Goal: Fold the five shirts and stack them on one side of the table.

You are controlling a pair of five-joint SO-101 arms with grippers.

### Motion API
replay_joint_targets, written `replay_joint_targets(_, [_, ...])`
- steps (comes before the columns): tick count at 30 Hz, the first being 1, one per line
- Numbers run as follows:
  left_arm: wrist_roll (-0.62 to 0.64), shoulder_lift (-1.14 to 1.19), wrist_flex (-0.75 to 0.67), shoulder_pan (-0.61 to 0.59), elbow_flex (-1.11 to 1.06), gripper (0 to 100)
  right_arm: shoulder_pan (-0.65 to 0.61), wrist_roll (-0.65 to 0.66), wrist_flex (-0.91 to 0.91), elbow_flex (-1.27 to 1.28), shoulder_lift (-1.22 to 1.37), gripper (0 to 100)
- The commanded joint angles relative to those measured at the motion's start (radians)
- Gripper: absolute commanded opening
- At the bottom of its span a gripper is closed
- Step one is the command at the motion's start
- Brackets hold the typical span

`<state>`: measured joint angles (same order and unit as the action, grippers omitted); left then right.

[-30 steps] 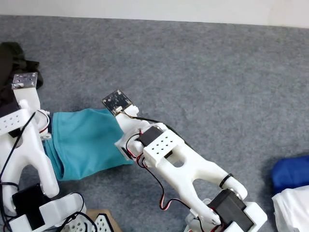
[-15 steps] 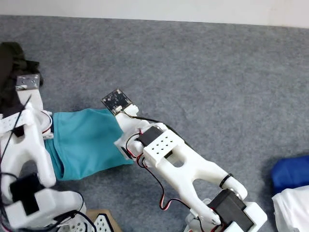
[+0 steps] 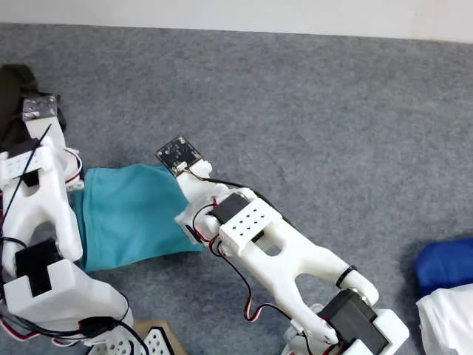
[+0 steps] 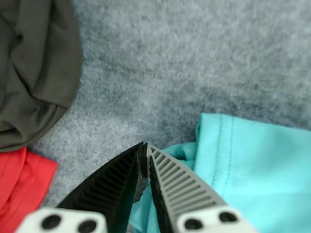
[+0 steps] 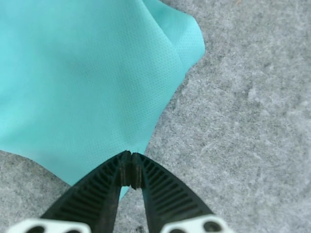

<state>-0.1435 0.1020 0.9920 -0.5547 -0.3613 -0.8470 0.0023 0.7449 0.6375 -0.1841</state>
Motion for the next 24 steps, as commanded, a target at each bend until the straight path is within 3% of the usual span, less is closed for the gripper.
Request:
replay_joint_targets(1, [0.009, -0.005, -0.009, 0.027, 0.042, 1, 0.007, -0.011, -0.018, -0.002, -0.053, 0.8])
replay_joint_targets(9, [0.009, -0.018, 0.031, 0.022, 0.058, 1, 0.007, -0.018, -0.018, -0.008, -0.051, 2.0])
replay_joint_targets(13, [0.038, -0.016, 0.204, 0.027, 0.173, 1, 0.007, -0.133, -0.021, -0.013, -0.050, 15.3])
replay_joint_targets(16, [0.086, -0.016, 0.307, 0.027, 0.251, 1, -0.013, -0.150, -0.081, -0.010, -0.050, 24.4])
replay_joint_targets(24, [0.146, -0.005, 0.353, 0.027, 0.257, 1, -0.045, -0.166, -0.163, -0.102, 0.143, 25.5])
